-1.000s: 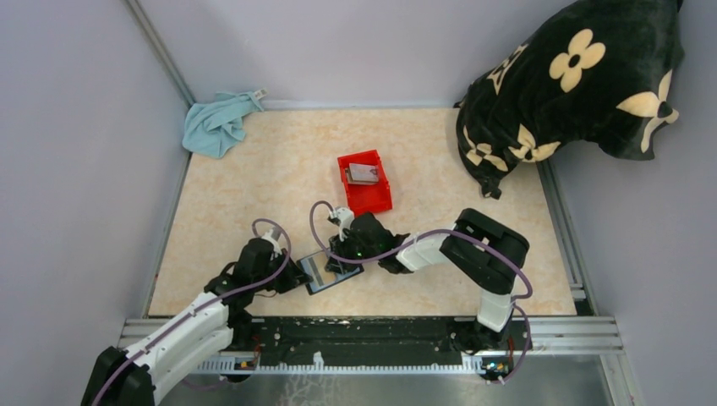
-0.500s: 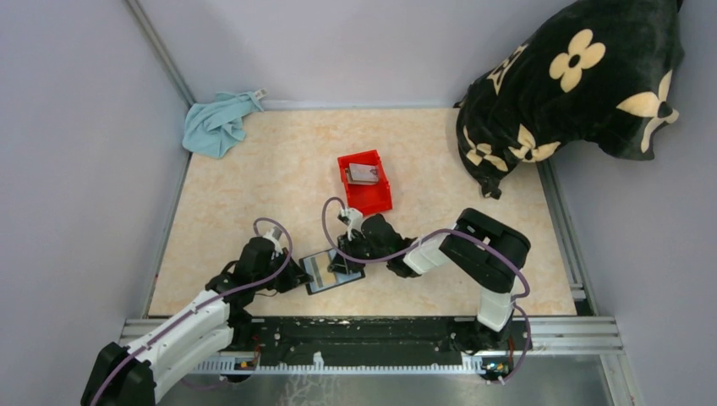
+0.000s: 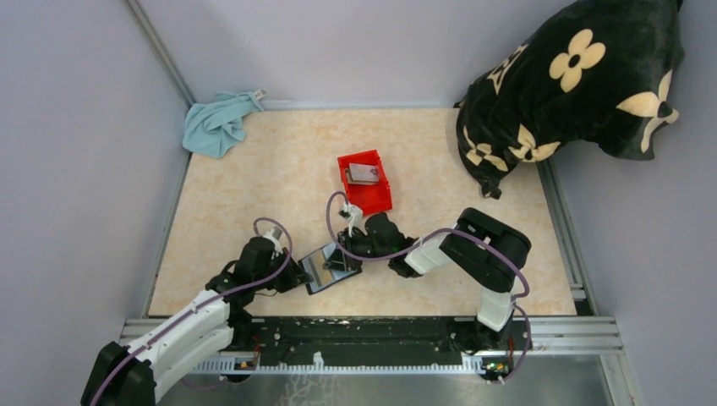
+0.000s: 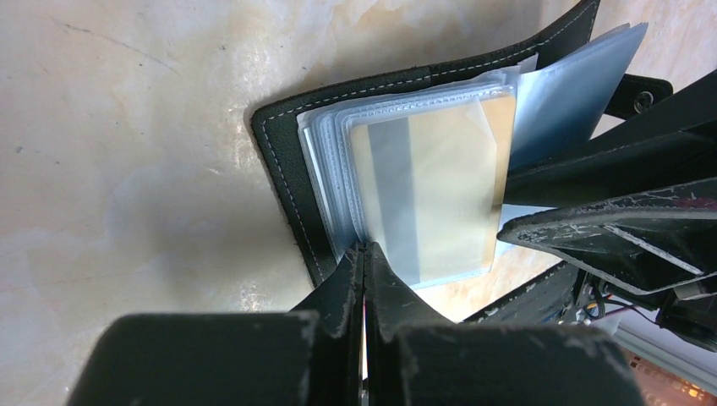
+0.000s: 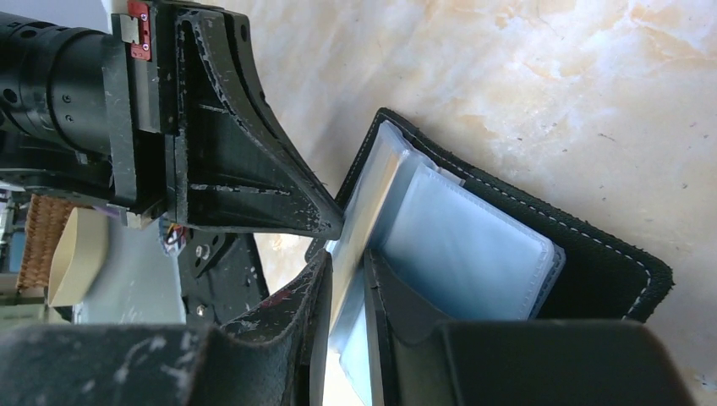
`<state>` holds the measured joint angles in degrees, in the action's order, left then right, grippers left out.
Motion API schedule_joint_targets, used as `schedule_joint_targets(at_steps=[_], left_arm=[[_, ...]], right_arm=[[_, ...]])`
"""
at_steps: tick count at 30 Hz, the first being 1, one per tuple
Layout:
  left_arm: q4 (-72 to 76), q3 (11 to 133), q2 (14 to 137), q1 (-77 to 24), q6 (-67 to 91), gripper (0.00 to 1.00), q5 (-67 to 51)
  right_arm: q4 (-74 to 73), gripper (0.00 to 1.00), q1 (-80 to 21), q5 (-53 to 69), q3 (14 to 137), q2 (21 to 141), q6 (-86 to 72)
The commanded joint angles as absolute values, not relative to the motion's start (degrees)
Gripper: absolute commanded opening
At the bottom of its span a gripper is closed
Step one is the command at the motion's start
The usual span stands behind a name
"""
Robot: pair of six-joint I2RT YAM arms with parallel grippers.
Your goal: Take the credit cards out of the card holder
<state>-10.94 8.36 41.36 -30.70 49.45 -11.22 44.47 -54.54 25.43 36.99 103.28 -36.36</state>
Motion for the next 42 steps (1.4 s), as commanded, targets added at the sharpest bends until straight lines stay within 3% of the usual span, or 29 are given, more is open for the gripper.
schedule_joint_targets(at_steps=[1,17,31,37,42], left_arm=[[-11.95,7.58,42.75,-30.59,47.98,0.00,-9.29],[-10.31,8.32,44.23,-30.63,47.54,0.00,-9.10],[-9.14,7.60,45.15,-30.62,47.47,0.00,-9.64],[-10.08,7.79,44.36,-30.57,47.34,0.00,-9.27],[-10.20,7.90,44.30,-30.60,47.28,0.00,-9.08]], right_arm=[[49.16,0.21,-56.03,32.48,38.16,103.44,-38.30],[43.99,0.23,-59.34,30.50,38.84,106.19,-36.96],[69.68,0.23,-59.50,38.10,36.18,110.47,-53.05],[59.94,0.23,-60.14,35.34,36.80,110.33,-48.50],[40.52,0.23,-61.47,27.64,38.21,105.50,-40.08]])
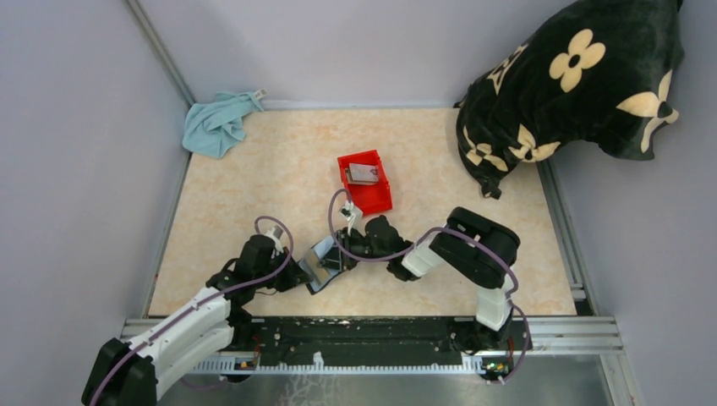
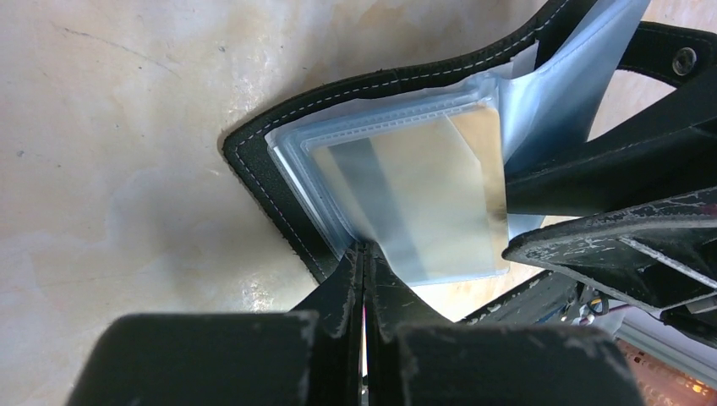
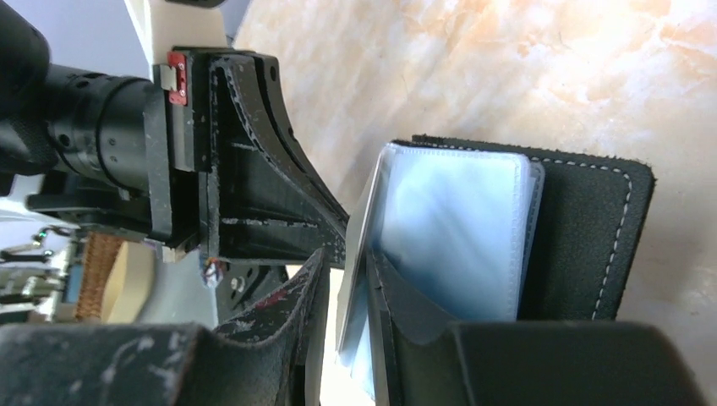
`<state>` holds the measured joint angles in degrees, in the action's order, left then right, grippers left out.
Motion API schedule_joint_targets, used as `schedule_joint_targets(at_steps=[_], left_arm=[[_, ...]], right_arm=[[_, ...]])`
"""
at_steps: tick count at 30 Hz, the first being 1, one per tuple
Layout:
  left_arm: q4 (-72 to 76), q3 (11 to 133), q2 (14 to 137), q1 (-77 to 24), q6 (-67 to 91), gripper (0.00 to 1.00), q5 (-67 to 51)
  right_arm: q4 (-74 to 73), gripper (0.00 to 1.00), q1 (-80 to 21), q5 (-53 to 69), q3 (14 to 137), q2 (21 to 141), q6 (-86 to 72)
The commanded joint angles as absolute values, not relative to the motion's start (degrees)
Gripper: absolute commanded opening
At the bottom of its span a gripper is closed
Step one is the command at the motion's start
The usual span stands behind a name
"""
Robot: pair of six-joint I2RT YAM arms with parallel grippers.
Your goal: Take the credit cards out of the card holder
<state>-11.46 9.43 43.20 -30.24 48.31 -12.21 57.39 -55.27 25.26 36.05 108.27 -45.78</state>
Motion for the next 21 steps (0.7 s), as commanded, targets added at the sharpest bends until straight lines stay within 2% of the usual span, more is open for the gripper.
schedule_joint_targets(at_steps=[1,9,12,18,21], left_arm=[[-10.08,7.86,44.35,-30.59,47.29,0.00,-9.08],[-9.58,8.07,45.20,-30.64,47.19,0.00,-9.04],[-9.63,8.50,44.84,-30.58,46.99,0.00,-8.62],[-9.25,9.53,46.37,-30.63,45.92,0.00,-8.05],[-8.38,9.47,47.80,-30.57,45.92,0.00,-8.64]], right_arm=[[37.97,0.23,-61.52,26.31,38.31,104.80,-38.84],[29.29,0.22,-62.51,21.02,38.52,101.77,-35.19],[26.15,0.13,-63.48,19.27,39.15,101.02,-33.99],[34.92,0.00,-63.63,22.81,35.60,99.95,-37.69],[41.95,0.00,-63.25,25.57,33.05,99.41,-41.23]])
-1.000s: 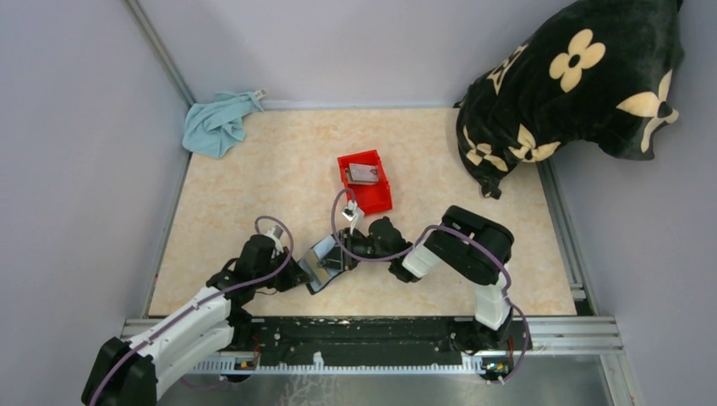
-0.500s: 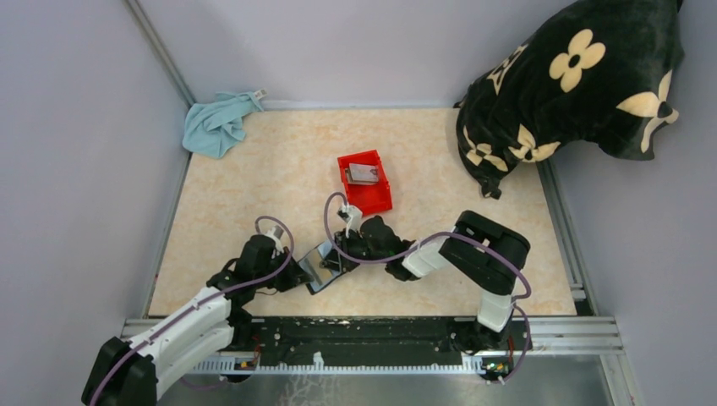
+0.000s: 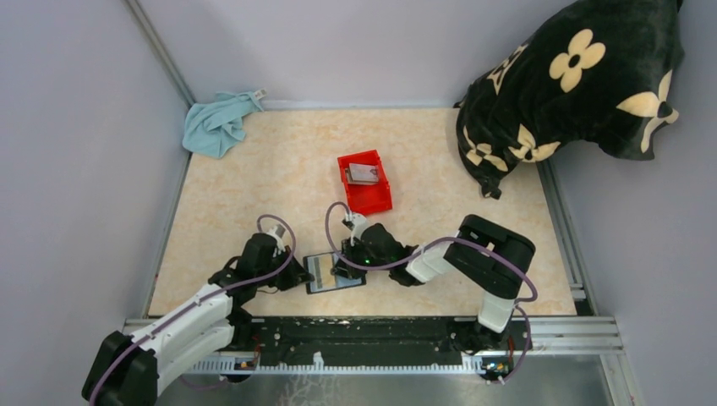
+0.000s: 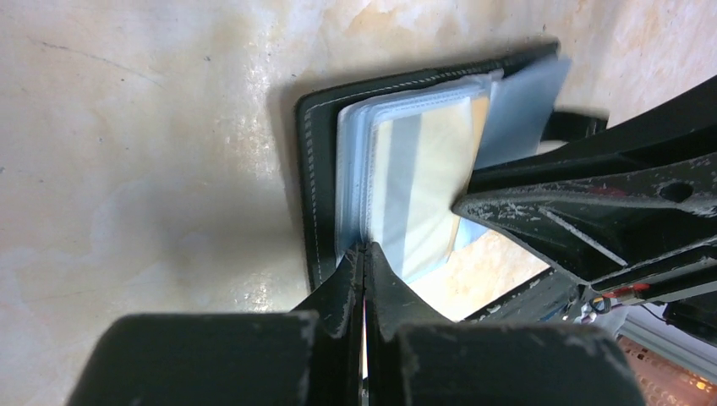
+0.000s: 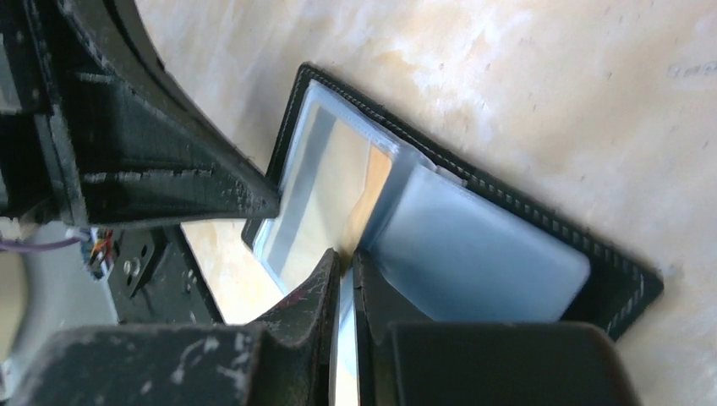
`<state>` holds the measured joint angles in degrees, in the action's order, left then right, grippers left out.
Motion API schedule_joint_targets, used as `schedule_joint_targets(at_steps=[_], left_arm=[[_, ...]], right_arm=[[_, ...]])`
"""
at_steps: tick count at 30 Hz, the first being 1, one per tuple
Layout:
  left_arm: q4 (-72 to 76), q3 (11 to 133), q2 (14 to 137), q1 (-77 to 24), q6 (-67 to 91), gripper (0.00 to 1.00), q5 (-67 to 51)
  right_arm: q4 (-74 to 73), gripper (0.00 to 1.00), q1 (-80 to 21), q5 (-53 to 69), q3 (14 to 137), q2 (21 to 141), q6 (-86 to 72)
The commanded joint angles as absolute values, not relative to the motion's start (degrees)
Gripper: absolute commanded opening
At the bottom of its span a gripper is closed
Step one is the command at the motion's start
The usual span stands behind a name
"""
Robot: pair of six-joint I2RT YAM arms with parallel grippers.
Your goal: Take the credit cards out of the card holder
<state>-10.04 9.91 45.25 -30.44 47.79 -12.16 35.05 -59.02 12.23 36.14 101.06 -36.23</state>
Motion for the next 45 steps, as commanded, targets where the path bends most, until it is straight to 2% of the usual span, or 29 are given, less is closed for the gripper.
schedule_joint_targets(at_steps=[1,7,16,19,24,27,29,30,33,35,45], left_arm=[[-8.10,9.22,48.02,-30.58,45.95,0.00,-8.76],[-7.71,8.92,48.06,-30.55,45.92,0.00,-8.66],[-7.92,9.16,48.00,-30.59,45.67,0.00,-8.11],[-7.74,9.39,48.45,-30.52,45.33,0.00,-7.95],[-7.12,10.29,50.34,-30.58,45.30,0.00,-7.73],[-6.63,10.67,51.13,-30.60,45.35,0.00,-7.48],[-6.56,10.95,51.20,-30.54,45.35,0.00,-7.34],[-6.58,11.10,51.20,-30.56,45.30,0.00,-7.30],[-6.90,11.62,50.65,-30.50,45.27,0.00,-6.51],[-7.22,12.00,50.04,-30.52,45.09,0.01,-5.38],[-7.70,13.74,49.55,-30.51,44.96,0.21,-2.61]], right_arm=[[43.93,0.00,-63.09,26.39,32.53,99.37,-42.23],[53.75,0.00,-62.50,29.96,30.98,101.13,-46.93],[55.14,0.00,-58.90,30.29,27.80,99.82,-47.55],[50.19,0.00,-58.11,29.82,28.11,97.85,-44.69],[28.23,0.00,-61.31,23.32,34.41,91.62,-33.90],[22.78,0.10,-63.41,20.84,37.00,89.44,-31.22],[19.43,0.11,-65.46,19.05,39.11,89.18,-29.78],[17.72,0.11,-66.41,18.21,40.46,89.36,-29.06],[14.10,0.00,-69.31,15.97,43.71,90.74,-27.46],[12.55,0.00,-71.22,14.92,45.24,91.95,-26.91],[5.55,0.00,-82.17,6.73,46.94,97.99,-27.65]])
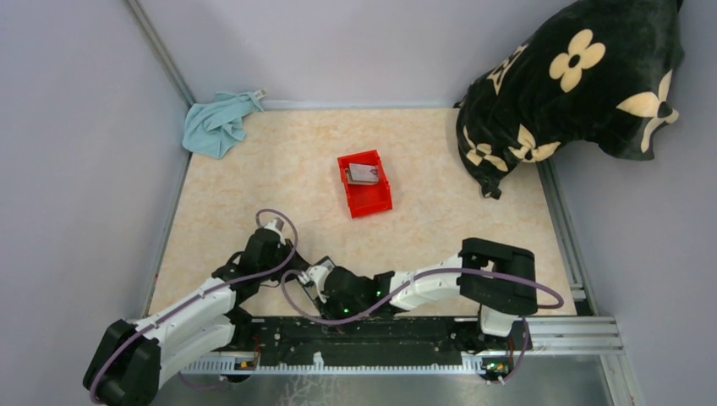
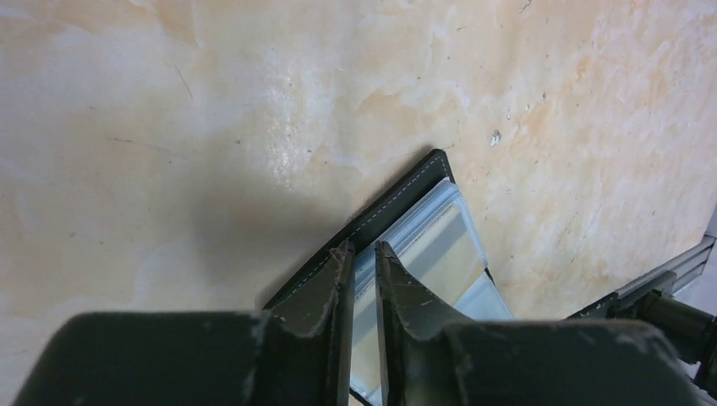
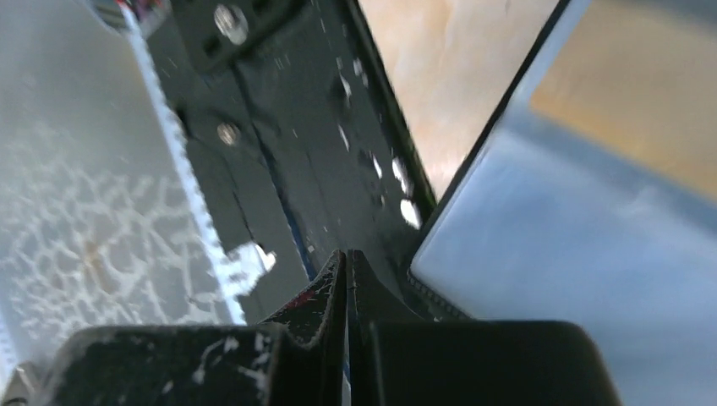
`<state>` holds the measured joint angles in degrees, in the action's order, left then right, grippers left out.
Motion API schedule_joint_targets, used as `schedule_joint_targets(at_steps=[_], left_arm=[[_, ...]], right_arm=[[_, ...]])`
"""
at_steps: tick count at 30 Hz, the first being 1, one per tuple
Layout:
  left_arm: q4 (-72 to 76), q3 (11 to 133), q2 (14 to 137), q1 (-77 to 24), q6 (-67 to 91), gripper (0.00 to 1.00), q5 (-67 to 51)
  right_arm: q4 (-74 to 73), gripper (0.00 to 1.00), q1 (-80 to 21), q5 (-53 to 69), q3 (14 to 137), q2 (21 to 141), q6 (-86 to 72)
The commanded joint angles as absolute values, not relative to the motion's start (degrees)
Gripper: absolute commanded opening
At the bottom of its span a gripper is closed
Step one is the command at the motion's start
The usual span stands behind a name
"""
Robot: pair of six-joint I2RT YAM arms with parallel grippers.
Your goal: Take the credit cards out of the card holder
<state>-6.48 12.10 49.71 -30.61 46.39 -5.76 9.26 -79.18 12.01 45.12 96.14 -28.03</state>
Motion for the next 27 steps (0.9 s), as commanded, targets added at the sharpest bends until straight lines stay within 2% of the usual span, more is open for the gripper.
schedule_joint_targets(at_steps=[1,4,8,13,20,27], left_arm=[[-7.74,13.79,49.55,-30.56,44.98,0.24,-2.61],[-7.75,13.80,49.27,-30.52,44.90,0.34,-2.80],[-8.44,13.88,48.81,-30.51,44.81,0.35,-2.68],[-10.89,14.11,46.94,-30.53,44.69,0.35,-1.60],[-13.58,13.80,43.24,-30.50,44.91,0.36,-0.02],[-14.39,13.53,41.45,-30.49,44.99,0.37,0.22]], right_arm=[[4.03,0.00,-83.24,4.94,47.19,98.46,-27.78],[1.27,0.00,-84.17,1.11,47.33,99.62,-28.98],[0.38,0.00,-83.57,-2.52,46.58,99.79,-31.57],[2.65,0.00,-77.33,-2.42,43.69,98.99,-33.26],[3.26,0.00,-68.61,-2.12,42.45,97.23,-30.46],[1.71,0.00,-65.86,-1.64,43.48,95.31,-28.17]])
